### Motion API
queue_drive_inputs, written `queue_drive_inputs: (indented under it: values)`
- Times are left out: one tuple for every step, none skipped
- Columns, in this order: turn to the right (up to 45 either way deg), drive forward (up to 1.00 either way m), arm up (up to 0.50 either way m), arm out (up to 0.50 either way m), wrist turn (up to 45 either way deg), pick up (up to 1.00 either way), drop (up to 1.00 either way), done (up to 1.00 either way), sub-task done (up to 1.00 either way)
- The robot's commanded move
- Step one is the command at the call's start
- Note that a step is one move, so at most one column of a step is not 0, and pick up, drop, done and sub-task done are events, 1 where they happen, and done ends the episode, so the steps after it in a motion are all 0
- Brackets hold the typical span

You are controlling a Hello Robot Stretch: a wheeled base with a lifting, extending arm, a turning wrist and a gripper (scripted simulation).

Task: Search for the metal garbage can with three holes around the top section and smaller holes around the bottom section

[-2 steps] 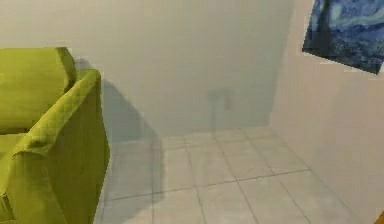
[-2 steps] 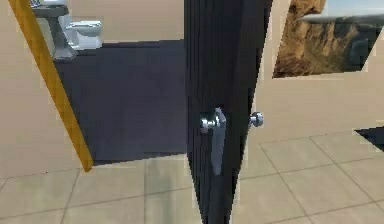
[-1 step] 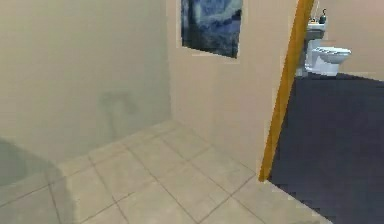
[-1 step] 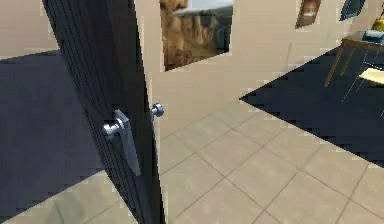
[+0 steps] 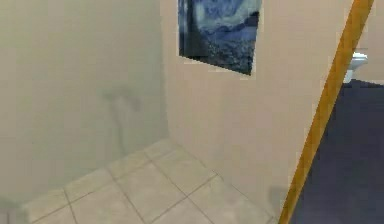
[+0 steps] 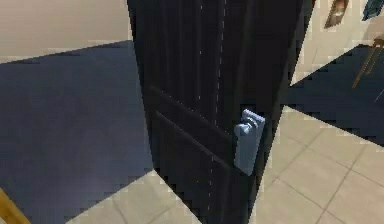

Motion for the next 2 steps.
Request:
queue_drive_inputs:
  values:
    - [45.0,0.00,0.00,0.00,0.0,0.00,0.00,0.00,0.00]
    - [15.0,0.00,0.00,0.00,0.0,0.00,0.00,0.00,0.00]
